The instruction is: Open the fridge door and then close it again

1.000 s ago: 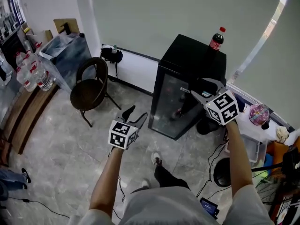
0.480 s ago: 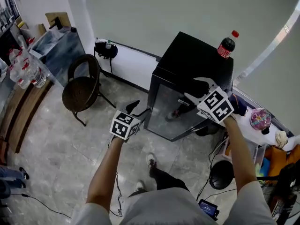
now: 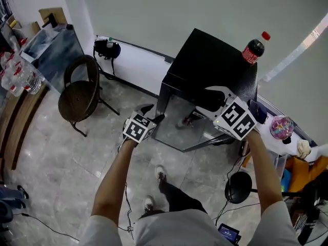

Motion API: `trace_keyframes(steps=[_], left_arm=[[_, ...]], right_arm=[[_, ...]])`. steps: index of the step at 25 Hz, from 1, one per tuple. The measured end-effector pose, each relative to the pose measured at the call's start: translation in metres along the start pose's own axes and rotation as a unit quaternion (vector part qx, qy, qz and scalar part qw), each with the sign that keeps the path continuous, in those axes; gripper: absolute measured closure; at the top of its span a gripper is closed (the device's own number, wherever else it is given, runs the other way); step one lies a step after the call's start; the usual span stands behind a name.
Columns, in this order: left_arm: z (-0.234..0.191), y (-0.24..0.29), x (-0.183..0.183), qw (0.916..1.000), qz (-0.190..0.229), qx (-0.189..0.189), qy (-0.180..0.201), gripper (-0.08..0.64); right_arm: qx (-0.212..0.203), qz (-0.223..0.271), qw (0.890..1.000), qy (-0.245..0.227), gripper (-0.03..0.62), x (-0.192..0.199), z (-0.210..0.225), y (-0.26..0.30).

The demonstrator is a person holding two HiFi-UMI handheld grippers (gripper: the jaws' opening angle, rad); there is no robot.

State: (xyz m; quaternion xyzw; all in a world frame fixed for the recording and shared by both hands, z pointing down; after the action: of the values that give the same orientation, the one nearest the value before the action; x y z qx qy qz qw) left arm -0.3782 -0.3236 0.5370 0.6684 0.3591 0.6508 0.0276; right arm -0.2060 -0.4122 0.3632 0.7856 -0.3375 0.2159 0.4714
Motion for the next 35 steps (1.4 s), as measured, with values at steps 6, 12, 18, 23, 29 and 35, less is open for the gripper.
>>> trace_keyframes(steps=[6, 12, 18, 23, 29, 35], left_arm=[[-0.018, 0.027, 0.008, 0.9997, -0.022, 0.000, 0.014, 0.324], [-0.018, 0.045, 0.009, 0.9989, -0.021, 0.025, 0.032, 0.324], [-0.023, 0.044, 0.011, 0.9995, 0.018, 0.022, -0.014, 0.358], [-0.022, 0.044, 0.013, 0.9995, 0.024, 0.020, -0.009, 0.377], [-0.021, 0.040, 0.014, 0.9994, 0.027, 0.012, -0.018, 0.379], [-0.018, 0.040, 0.014, 0.9994, 0.027, 0.001, -0.023, 0.377]], right_arm=[[0.003, -0.010, 1.000, -0.029, 0.370, 0.002, -0.004, 0.009], [0.003, -0.020, 0.999, -0.033, 0.405, 0.002, -0.001, 0.011], [0.003, -0.029, 0.999, -0.036, 0.405, 0.002, -0.002, 0.012], [0.006, -0.027, 0.999, -0.041, 0.403, 0.003, -0.003, 0.012], [-0.005, -0.028, 0.999, -0.033, 0.405, 0.000, -0.003, 0.012], [-0.012, -0.017, 0.999, -0.035, 0.407, 0.002, -0.003, 0.010]])
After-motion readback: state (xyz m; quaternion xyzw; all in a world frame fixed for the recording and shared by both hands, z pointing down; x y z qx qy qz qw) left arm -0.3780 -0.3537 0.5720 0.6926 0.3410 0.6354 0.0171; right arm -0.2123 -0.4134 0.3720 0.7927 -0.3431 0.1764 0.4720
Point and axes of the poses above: the fingertips, and each gripper's own axes: y forward along the fingers, z to its right, x out of its underside, the point moved 7 cm from there along -y, backward along the fingers, and after that the axes turned 9 degrees about x, right-handed, at the moved point
